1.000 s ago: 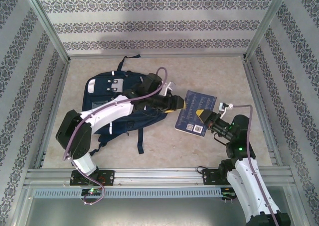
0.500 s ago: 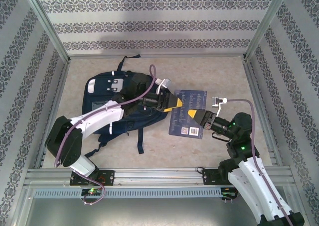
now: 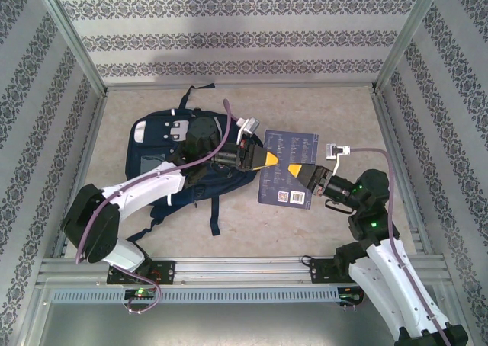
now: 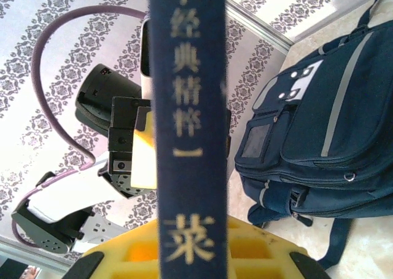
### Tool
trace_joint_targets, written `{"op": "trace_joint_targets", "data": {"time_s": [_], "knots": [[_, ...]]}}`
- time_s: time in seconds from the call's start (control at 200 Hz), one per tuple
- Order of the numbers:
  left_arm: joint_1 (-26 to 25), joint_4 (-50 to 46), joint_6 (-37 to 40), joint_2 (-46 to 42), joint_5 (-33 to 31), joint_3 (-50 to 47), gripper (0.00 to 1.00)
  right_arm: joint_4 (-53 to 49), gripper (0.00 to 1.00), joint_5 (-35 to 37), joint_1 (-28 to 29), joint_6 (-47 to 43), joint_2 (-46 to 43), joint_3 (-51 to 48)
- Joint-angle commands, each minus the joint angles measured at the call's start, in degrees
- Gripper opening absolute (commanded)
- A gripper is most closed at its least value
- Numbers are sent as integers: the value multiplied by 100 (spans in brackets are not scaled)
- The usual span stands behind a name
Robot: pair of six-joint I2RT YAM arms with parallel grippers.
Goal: Pack the student bag
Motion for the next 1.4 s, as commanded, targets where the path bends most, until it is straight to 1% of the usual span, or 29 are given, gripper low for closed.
{"op": "trace_joint_targets", "data": {"time_s": [0.0, 0.025, 0.03, 0.05, 0.075, 0.09, 0.105, 0.125, 0.155, 0.21, 0.27, 0.325, 0.395, 0.485, 0.645, 0.739, 0.839, 0.899, 1.034, 1.244, 1.394], "knots": [[-114, 584, -45, -255, 19, -68, 0, -92, 5, 310, 53, -173, -78, 164], [-114, 473, 20, -293, -80, -71, 0, -145, 22, 393, 53, -173, -129, 155], [-114, 443, 37, -305, -107, -75, 0, -158, 24, 413, 53, -173, -139, 155], [-114, 354, 97, -348, -206, -73, 0, -202, 42, 493, 55, -168, -200, 139], [-114, 272, 144, -400, -336, -93, 0, -235, 60, 604, 53, -160, -274, 117], [-114, 243, 150, -442, -421, -109, 0, -245, 69, 672, 53, -136, -321, 92], [-114, 235, 151, -480, -507, -126, 0, -250, 75, 742, 63, -104, -380, 59], [-114, 257, 139, -535, -626, -160, 0, -238, 81, 846, 63, -45, -468, 18], [-118, 346, 90, -627, -876, -233, 0, -189, 86, 1010, 79, 55, -591, -83], [-131, 506, -28, -830, -1401, -391, 0, -104, 93, 1338, 129, 287, -846, -261], [-140, 636, -117, -1036, -1956, -533, 0, -41, 98, 1762, 214, 491, -1152, -459], [-170, 649, -182, -1214, -2524, -644, 0, 209, 98, 2157, 364, 693, -1429, -670], [-272, 807, -255, -1382, -3192, -812, 0, 354, 98, 2586, 602, 722, -1669, -725], [-421, 973, -335, -1466, -3770, -910, 0, 568, 98, 3060, 982, 705, -1758, -962], [-711, 1246, -403, -1370, -4434, -953, 0, 1094, 98, 3802, 1780, 526, -1446, -991], [-846, 1395, -432, -1230, -4609, -945, 0, 1331, 98, 3997, 2203, 261, -991, -799], [-938, 1579, -486, -1128, -4740, -978, 0, 1635, 94, 4243, 2494, 74, -616, -574], [-987, 1638, -484, -1127, -4873, -1054, 0, 1769, 90, 4396, 2581, 30, -474, -510], [-1058, 1598, -487, -1186, -5139, -1206, 0, 2081, 72, 4632, 2604, 80, -213, -478], [-1124, 1835, -613, -1123, -5288, -1392, 0, 2406, 54, 4949, 2618, 180, 87, -522], [-1159, 1741, -582, -1150, -5327, -1405, 0, 2415, 40, 5159, 2619, 96, 164, -540]]}}
